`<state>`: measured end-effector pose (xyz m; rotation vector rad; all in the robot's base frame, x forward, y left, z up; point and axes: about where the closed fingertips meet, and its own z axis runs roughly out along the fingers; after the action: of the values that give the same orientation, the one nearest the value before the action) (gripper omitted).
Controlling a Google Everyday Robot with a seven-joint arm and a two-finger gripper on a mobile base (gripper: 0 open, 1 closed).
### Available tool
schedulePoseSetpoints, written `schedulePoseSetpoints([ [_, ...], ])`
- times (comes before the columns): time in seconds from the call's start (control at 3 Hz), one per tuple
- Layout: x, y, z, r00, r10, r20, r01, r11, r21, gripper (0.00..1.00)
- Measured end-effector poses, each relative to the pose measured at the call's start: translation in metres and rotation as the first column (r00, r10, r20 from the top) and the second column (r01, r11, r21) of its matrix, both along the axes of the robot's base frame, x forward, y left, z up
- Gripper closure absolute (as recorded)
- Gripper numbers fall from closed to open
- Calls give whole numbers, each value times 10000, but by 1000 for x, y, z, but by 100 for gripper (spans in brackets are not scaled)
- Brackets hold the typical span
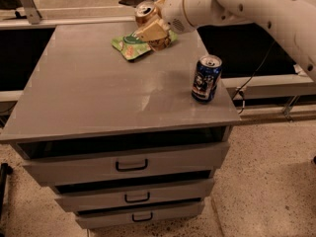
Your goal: Move orange can near green rice chip bag
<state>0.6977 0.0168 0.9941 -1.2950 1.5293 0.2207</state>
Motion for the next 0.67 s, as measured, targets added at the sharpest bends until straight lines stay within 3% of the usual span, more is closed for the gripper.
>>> schedulePoseSetpoints([
  [0.33, 37, -18, -6, 9915, -1292, 169, 1277, 9891, 737, 100],
  [0.67, 69, -28, -14, 9814, -1919, 2, 1902, 9725, 1344, 100],
])
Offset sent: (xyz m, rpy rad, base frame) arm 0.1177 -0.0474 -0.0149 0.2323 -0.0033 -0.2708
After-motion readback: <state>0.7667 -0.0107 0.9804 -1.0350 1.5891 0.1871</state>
